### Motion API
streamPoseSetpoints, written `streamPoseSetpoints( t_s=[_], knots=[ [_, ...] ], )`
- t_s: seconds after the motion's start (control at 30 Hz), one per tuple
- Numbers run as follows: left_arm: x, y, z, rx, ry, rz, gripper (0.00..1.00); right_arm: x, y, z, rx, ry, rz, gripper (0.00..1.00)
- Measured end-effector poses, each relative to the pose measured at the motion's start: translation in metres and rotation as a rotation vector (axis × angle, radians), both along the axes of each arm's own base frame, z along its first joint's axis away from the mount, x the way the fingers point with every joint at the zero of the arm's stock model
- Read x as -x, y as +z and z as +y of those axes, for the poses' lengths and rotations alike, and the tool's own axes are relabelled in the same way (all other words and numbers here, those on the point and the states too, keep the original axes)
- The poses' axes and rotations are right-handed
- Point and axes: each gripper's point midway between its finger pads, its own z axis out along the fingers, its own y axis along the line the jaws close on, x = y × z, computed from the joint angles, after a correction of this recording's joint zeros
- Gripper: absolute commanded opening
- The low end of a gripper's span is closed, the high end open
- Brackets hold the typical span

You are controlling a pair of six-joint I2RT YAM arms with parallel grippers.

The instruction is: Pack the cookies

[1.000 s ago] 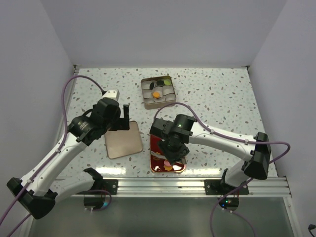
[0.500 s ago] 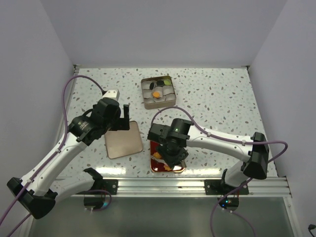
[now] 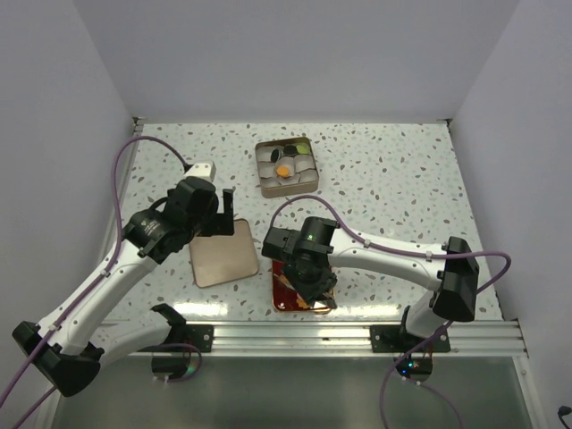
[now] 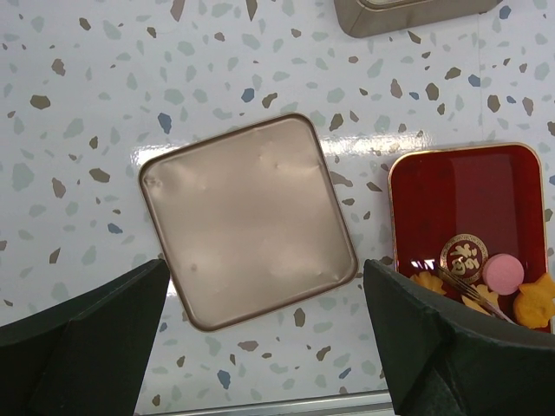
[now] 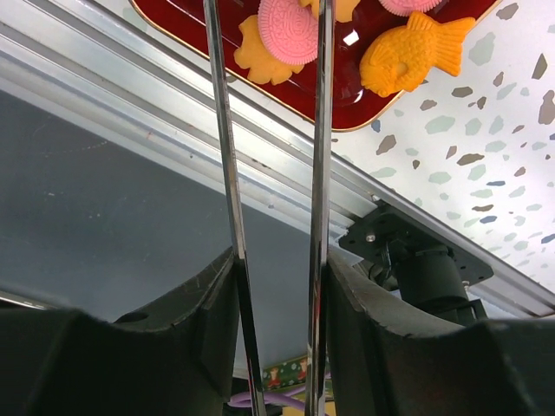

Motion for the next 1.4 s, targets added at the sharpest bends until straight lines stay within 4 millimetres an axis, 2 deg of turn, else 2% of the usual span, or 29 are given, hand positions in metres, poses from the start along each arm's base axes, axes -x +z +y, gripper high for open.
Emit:
streamPoseSetpoints(
  t_s=[0.4, 0.77, 0.93, 1.2, 1.4],
  knots=[
    [-0.001, 0.001, 0.002, -0.005, 0.008, -0.007, 1.0, -0.003, 0.002, 0.001, -0.001, -0.003, -0.016, 0.38],
    [0.0, 0.001, 0.003, -0.008, 0.01, -0.008, 1.0, -0.042, 0.032, 0.023, -0.089, -0.109, -0.158, 0.38],
    [0.001, 0.002, 0.004, -0.008, 0.01, -0.007, 1.0, -0.079, 0.055, 0.033, -0.152, -0.198, -0.23, 0.37],
    [0.002, 0.01, 0.006, -0.005, 0.015, -0.021, 1.0, -0.17, 0.102, 0.036, -0.248, -0.349, -0.373, 0.37],
    [0.005, 0.013, 0.008, -0.002, 0.015, -0.025, 1.0, -0.233, 0.117, 0.05, -0.306, -0.409, -0.439, 0.37]
  ],
)
